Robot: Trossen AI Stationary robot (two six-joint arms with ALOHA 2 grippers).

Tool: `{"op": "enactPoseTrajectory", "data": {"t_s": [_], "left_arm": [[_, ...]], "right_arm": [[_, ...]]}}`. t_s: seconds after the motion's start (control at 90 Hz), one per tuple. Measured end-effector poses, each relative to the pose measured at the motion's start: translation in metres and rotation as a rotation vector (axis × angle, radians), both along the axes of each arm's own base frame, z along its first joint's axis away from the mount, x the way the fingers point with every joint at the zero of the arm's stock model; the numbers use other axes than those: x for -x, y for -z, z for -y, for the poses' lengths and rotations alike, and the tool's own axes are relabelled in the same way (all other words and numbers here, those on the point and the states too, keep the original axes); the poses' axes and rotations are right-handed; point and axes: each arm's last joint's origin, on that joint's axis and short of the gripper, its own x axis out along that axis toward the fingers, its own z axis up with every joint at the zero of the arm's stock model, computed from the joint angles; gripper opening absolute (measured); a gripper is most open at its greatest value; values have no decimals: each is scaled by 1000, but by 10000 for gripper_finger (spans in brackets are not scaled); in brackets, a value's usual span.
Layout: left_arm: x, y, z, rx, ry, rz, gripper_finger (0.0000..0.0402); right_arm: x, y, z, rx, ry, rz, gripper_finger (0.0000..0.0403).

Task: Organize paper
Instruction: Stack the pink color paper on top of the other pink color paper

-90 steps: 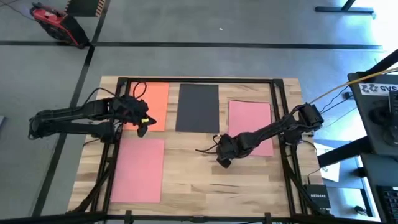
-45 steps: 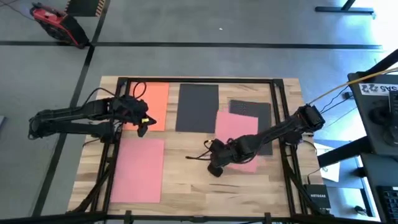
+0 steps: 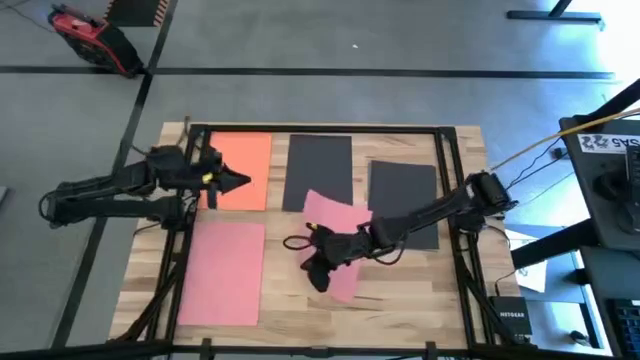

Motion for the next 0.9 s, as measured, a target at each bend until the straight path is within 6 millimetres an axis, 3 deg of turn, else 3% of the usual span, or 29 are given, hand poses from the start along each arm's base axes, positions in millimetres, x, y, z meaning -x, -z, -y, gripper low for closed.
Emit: {"op": "enactPoseTrajectory", "data": {"t_s": [0.156,0.489,0.667,0.9], "left_arm": [[6,-3,1,11,-3,27,0],[7,-4,1,2,-15,39,0],[7,-4,1,-3,-14,45,0],[7,-4,1,-26,-11,39,0]], "right_arm": [[-39,5,-2,-10,-75,33,0],[-122,-5,-10,-42,-235,193,0],[-145,-6,-5,-69,-273,237,0],[-157,2,-5,-84,-288,251,0]]}}
